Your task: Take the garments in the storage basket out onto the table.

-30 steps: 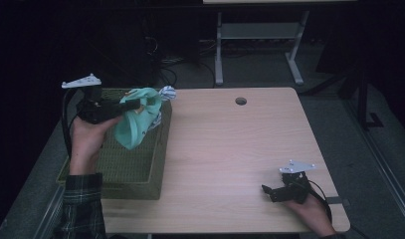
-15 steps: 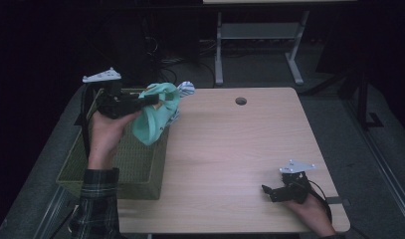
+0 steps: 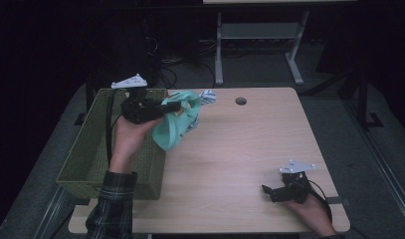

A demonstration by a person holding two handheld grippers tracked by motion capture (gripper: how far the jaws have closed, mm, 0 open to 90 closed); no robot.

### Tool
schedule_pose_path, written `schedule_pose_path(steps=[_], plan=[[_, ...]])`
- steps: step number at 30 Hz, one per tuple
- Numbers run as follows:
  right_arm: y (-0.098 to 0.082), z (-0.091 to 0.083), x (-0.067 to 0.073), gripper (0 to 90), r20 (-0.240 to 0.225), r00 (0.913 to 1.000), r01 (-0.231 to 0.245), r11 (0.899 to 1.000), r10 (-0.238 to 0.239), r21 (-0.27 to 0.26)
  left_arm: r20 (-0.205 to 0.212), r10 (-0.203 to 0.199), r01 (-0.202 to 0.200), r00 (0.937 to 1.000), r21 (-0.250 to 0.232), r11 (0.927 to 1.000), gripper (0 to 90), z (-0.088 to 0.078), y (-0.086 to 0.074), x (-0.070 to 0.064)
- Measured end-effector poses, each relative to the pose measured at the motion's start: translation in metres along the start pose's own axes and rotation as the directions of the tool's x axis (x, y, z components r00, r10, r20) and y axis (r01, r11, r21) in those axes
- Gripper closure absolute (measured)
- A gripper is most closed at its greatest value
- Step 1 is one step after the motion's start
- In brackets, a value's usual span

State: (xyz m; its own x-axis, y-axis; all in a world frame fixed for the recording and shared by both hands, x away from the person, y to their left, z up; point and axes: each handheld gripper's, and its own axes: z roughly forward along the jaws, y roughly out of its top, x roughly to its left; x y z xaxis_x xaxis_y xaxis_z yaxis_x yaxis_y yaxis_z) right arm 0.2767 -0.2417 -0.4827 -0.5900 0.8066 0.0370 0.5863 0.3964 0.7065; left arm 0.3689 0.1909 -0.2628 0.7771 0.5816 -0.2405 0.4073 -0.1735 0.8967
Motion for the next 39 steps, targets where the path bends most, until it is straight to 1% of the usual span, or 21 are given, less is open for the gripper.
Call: schedule_pose_path(steps=[3,4,5,6,9,10,14,16,17,19,20,21,22,25,26,27,28,31,33,36,39], plan=[[0.000,0.000,0.000,2.8,0.000,1.0000,0.000,1.000,0.000,0.000,0.004,0.005,-0.005,1.0000,0.004,1.0000,78.0,0.007,-0.003,-0.004],[0.000,0.000,0.000,2.8,0.000,1.0000,-0.001,1.000,0.001,-0.001,0.008,0.007,-0.007,0.9999,0.007,0.9999,78.0,0.013,-0.004,-0.007],[0.000,0.000,0.000,2.8,0.000,1.0000,-0.001,1.000,0.001,-0.001,0.008,0.007,-0.007,0.9999,0.007,0.9999,78.0,0.013,-0.004,-0.007],[0.000,0.000,0.000,2.7,-0.001,1.0000,-0.001,1.000,0.001,-0.001,0.017,0.009,-0.009,0.9998,0.013,0.9999,78.0,0.018,-0.005,-0.010],[0.000,0.000,0.000,2.7,-0.001,1.0000,0.000,1.000,0.000,0.000,0.023,0.013,-0.013,0.9996,0.017,0.9998,78.0,0.024,-0.007,-0.013],[0.000,0.000,0.000,2.8,0.000,1.0000,0.000,1.000,0.000,-0.001,0.027,0.017,-0.017,0.9995,0.019,0.9997,78.0,0.029,-0.008,-0.016],[0.000,0.000,0.000,2.7,-0.001,1.0000,-0.001,1.000,0.001,-0.001,0.033,0.020,-0.021,0.9992,0.028,0.9994,78.0,0.037,-0.009,-0.021],[0.000,0.000,0.000,2.7,-0.001,1.0000,-0.002,1.000,0.002,-0.001,0.038,0.034,-0.036,0.9987,0.034,0.9988,78.0,0.045,-0.010,-0.026],[0.000,0.000,0.000,2.7,-0.001,1.0000,-0.002,1.000,0.002,-0.001,0.038,0.034,-0.036,0.9987,0.034,0.9988,77.9,0.045,-0.010,-0.026],[0.000,0.000,0.000,2.7,-0.001,1.0000,-0.001,1.000,0.001,-0.001,0.044,0.032,-0.034,0.9985,0.037,0.9987,77.9,0.050,-0.011,-0.030],[0.000,0.000,0.000,2.8,0.000,1.0000,-0.001,1.000,0.001,-0.001,0.054,0.036,-0.038,0.9979,0.036,0.9986,77.9,0.055,-0.012,-0.034],[0.000,0.000,0.000,2.8,0.000,1.0000,-0.001,1.000,0.001,-0.001,0.054,0.036,-0.038,0.9979,0.036,0.9986,77.9,0.055,-0.012,-0.034],[0.000,0.000,0.000,2.7,0.001,1.0000,0.000,1.000,0.000,-0.002,0.057,0.039,-0.042,0.9976,0.041,0.9983,77.9,0.061,-0.014,-0.038],[0.000,0.000,0.000,2.8,0.001,1.0000,0.002,1.000,-0.002,-0.002,0.063,0.040,-0.043,0.9972,0.047,0.9980,78.0,0.067,-0.017,-0.041],[0.000,0.000,0.000,2.8,0.001,1.0000,0.002,1.000,-0.002,-0.002,0.068,0.045,-0.048,0.9967,0.054,0.9973,77.9,0.074,-0.020,-0.044],[0.000,0.000,0.000,2.8,0.001,1.0000,0.002,1.000,-0.002,-0.002,0.068,0.045,-0.048,0.9967,0.054,0.9973,77.9,0.074,-0.020,-0.044],[0.000,0.000,0.000,2.8,0.001,1.0000,0.002,1.000,-0.002,-0.002,0.074,0.047,-0.052,0.9961,0.063,0.9966,77.9,0.081,-0.023,-0.048],[0.000,0.000,0.000,2.8,0.001,1.0000,0.002,1.000,-0.002,-0.002,0.078,0.052,-0.057,0.9956,0.070,0.9959,77.9,0.086,-0.026,-0.050],[0.000,0.000,0.000,2.8,0.001,1.0000,0.003,1.000,-0.003,-0.002,0.078,0.046,-0.052,0.9958,0.069,0.9963,77.9,0.091,-0.030,-0.052],[0.000,0.000,0.000,2.8,0.001,1.0000,0.000,1.000,0.000,0.000,0.082,0.045,-0.052,0.9956,0.082,0.9952,77.9,0.100,-0.038,-0.055],[0.000,0.000,0.000,2.8,0.000,1.0000,-0.001,1.000,0.001,0.000,0.082,0.043,-0.051,0.9957,0.090,0.9947,77.9,0.104,-0.042,-0.057]])
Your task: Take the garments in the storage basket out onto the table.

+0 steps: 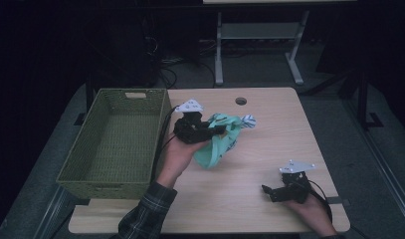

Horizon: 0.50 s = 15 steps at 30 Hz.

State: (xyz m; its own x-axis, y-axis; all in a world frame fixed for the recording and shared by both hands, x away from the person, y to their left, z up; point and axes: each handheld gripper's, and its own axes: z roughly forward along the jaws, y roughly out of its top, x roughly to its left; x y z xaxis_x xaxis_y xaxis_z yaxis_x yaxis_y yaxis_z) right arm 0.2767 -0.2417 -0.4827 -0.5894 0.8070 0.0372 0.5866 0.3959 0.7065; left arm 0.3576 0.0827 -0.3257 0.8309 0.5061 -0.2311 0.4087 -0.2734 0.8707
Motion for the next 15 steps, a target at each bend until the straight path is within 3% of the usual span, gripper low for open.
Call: schedule_pose_path(steps=[15], plan=[[0.000,0.000,0.000,2.8,-0.001,1.0000,0.000,1.000,0.000,-0.001,0.023,-0.004,0.002,0.9997,0.069,0.9976,77.6,0.045,-0.033,-0.013]])
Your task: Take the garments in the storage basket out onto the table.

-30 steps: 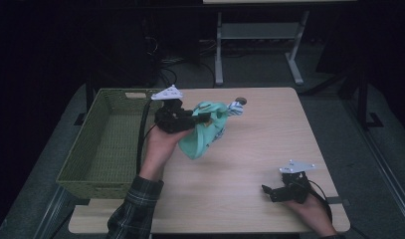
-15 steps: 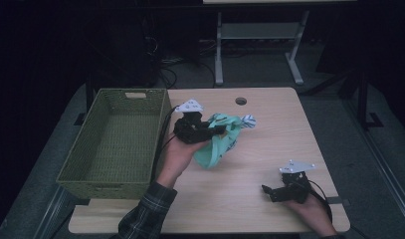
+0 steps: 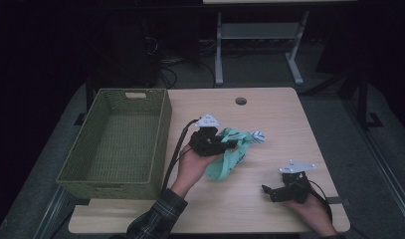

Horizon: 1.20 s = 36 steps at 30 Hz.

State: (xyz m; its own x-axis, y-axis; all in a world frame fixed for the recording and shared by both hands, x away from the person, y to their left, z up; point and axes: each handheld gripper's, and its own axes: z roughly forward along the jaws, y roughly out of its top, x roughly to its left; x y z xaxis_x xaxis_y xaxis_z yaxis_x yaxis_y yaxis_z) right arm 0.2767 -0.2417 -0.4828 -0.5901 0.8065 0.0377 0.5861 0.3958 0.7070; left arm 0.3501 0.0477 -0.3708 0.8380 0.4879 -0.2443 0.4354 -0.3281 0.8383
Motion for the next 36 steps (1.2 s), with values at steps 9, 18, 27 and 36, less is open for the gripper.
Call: schedule_pose_path(steps=[9,18,27,36], plan=[[0.000,0.000,0.000,2.8,-0.001,1.0000,0.001,1.000,-0.001,0.001,-0.004,0.004,-0.003,1.0000,0.071,0.9975,77.3,0.030,-0.024,0.002],[0.000,0.000,0.000,2.8,-0.003,1.0000,0.003,1.000,-0.003,0.004,-0.034,0.002,0.002,0.9994,0.137,0.9906,75.8,0.049,-0.043,0.012],[0.000,0.000,0.000,2.8,-0.002,1.0000,0.004,1.000,-0.004,0.005,-0.046,0.000,0.009,0.9989,0.195,0.9808,75.7,0.062,-0.059,0.016],[0.000,0.000,0.000,2.8,-0.003,1.0000,0.004,1.000,-0.004,0.004,-0.046,0.020,-0.010,0.9987,0.214,0.9768,66.8,0.060,-0.057,0.015]])
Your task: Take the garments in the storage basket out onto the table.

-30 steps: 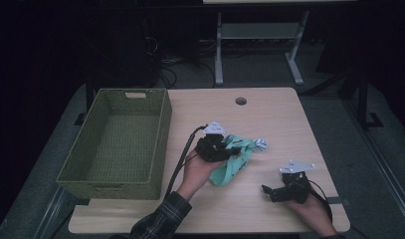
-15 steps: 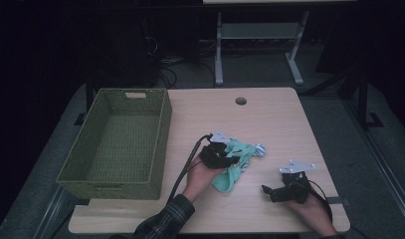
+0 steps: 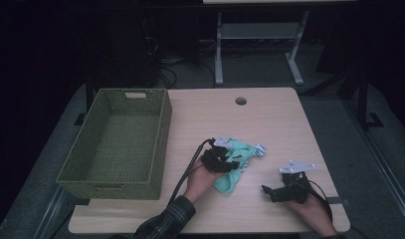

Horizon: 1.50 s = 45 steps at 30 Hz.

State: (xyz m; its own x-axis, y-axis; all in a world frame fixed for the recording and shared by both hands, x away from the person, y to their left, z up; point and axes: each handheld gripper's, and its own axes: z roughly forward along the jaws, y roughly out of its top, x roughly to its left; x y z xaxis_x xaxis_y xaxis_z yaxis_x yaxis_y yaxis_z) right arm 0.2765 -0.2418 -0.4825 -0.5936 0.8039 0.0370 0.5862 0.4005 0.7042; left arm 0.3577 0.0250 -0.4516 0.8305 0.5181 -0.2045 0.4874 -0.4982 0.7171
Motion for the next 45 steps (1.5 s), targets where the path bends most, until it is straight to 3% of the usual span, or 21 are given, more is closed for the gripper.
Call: schedule_pose_path(steps=[4,9,11,15,16,21,23,24,26,31,33,34,40,45], plan=[[0.000,0.000,0.000,2.8,0.000,1.0000,0.001,1.000,-0.001,-0.001,-0.016,0.010,-0.011,0.9998,-0.019,0.9998,52.4,-0.010,0.006,-0.003],[0.000,0.000,0.000,2.8,0.000,1.0000,-0.001,1.000,0.001,-0.002,-0.042,0.043,-0.044,0.9982,-0.033,0.9985,47.7,-0.032,0.012,-0.004],[0.000,0.000,0.000,2.8,0.000,1.0000,-0.001,1.000,0.001,-0.002,-0.046,0.038,-0.041,0.9982,-0.052,0.9978,47.3,-0.041,0.012,-0.004],[0.000,0.000,0.000,2.8,0.000,1.0000,-0.001,1.000,0.001,-0.001,-0.055,0.031,-0.034,0.9980,-0.052,0.9980,52.1,-0.056,0.005,0.000],[0.000,0.000,0.000,2.8,0.001,1.0000,0.000,1.000,0.000,-0.001,-0.054,0.027,-0.029,0.9982,-0.038,0.9988,59.9,-0.061,0.000,0.002],[0.000,0.000,0.000,2.8,0.001,1.0000,-0.001,1.000,0.001,-0.001,-0.054,0.020,-0.020,0.9984,-0.004,0.9998,72.5,-0.067,-0.012,0.003],[0.000,0.000,0.000,2.8,0.000,1.0000,-0.001,1.000,0.001,0.000,-0.045,0.005,-0.005,0.9990,0.008,1.0000,79.1,-0.069,-0.019,0.003],[0.000,0.000,0.000,2.8,0.000,1.0000,-0.001,1.000,0.001,-0.001,-0.042,0.004,-0.003,0.9991,0.015,0.9999,86.6,-0.070,-0.021,0.003],[0.000,0.000,0.000,2.8,0.000,1.0000,0.000,1.000,0.000,-0.001,-0.018,-0.006,0.007,0.9998,0.037,0.9993,89.3,-0.069,-0.028,0.003],[0.000,0.000,0.000,2.7,0.001,1.0000,-0.001,1.000,0.001,0.000,-0.029,0.048,-0.044,0.9984,0.118,0.9921,89.4,-0.064,-0.039,0.002],[0.000,0.000,0.000,2.7,0.001,1.0000,0.003,1.000,-0.003,0.000,-0.031,0.040,-0.036,0.9987,0.115,0.9928,89.3,-0.062,-0.042,0.000],[0.000,0.000,0.000,2.7,-0.001,1.0000,0.007,1.000,-0.007,0.000,-0.054,0.072,-0.064,0.9959,0.147,0.9871,88.2,-0.059,-0.045,0.001],[0.000,0.000,0.000,2.8,-0.002,1.0000,0.007,1.000,-0.007,0.001,-0.064,0.072,-0.059,0.9953,0.180,0.9819,86.1,-0.050,-0.050,0.002],[0.000,-0.002,0.000,4.4,-0.005,1.0000,0.002,1.000,-0.002,0.016,-0.076,0.068,-0.054,0.9948,0.173,0.9834,86.2,-0.049,-0.052,0.002]])
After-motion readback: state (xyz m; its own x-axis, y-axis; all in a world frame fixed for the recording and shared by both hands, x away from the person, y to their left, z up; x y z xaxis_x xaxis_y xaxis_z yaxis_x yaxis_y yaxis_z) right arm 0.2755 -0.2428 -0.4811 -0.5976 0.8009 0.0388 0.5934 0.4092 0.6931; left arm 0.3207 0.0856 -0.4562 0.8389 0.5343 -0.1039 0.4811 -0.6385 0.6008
